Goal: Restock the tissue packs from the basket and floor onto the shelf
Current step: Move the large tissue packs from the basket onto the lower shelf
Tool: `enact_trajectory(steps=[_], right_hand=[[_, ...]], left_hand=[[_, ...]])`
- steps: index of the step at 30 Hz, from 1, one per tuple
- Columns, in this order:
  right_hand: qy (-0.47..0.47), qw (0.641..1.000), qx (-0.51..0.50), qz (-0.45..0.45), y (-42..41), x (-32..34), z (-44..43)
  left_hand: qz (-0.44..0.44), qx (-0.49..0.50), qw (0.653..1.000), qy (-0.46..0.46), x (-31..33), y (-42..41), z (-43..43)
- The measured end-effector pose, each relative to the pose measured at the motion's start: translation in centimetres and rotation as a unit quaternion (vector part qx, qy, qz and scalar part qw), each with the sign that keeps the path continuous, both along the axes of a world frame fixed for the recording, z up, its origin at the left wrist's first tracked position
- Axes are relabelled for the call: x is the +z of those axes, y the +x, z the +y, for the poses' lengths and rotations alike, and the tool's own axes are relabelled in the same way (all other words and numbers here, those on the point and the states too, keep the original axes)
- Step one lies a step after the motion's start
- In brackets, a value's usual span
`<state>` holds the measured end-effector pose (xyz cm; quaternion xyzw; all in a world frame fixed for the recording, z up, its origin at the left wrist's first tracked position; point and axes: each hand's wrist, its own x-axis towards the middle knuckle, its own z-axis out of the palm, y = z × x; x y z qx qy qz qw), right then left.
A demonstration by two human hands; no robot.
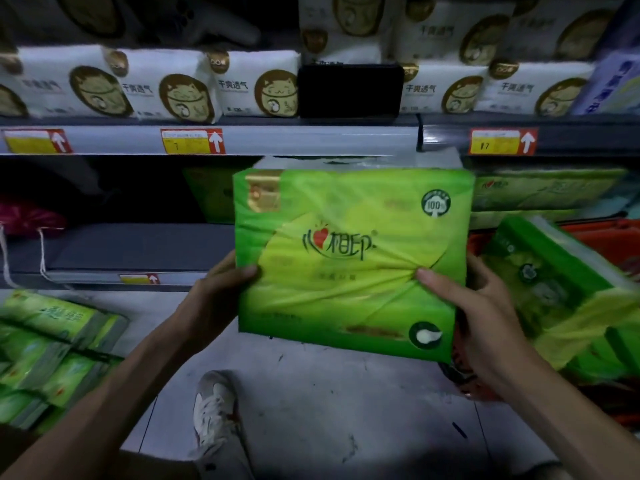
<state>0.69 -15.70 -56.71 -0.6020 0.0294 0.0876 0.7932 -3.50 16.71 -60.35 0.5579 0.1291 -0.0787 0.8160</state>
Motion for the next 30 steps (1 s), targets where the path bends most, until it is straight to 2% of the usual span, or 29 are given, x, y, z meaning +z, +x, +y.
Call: enact_trajectory(steps=[3, 9, 12, 15, 18, 24, 30], right_hand=[[0.012, 0.997, 0.010, 0.072, 0.1, -1.0, 0.3], [0.029, 0.989, 0.048, 0.139, -0.3, -2.8, 2.0], [0.055, 0.977, 0.070, 0.195, -0.4, -3.6, 3.3], [0.072, 0.968, 0.069, 0.231, -0.4, -4.7, 4.6], [0.075, 0.965, 0.061, 0.242, -0.3, -5.7, 5.9], [0.031, 0.969, 0.060, 0.238, 0.9, -7.1, 7.5], [-0.057, 0.955, 0.168, 0.237, 3.5, -8.7, 7.2]], left_hand=[[-0.002, -0.001, 1.000, 0.024, 0.9, -0.5, -0.2], [0.037, 0.021, 0.998, 0.040, 2.4, -1.7, 0.2], [0.010, 0.016, 0.999, 0.031, 2.6, -2.0, 0.9], [-0.013, 0.027, 0.997, 0.066, 3.1, -2.0, 1.3], [-0.036, 0.013, 0.991, 0.126, 3.2, -1.7, 1.9], [-0.044, 0.028, 0.986, 0.161, 1.9, -1.2, 4.3], [-0.003, -0.001, 0.980, 0.197, -0.3, -0.4, 7.3]])
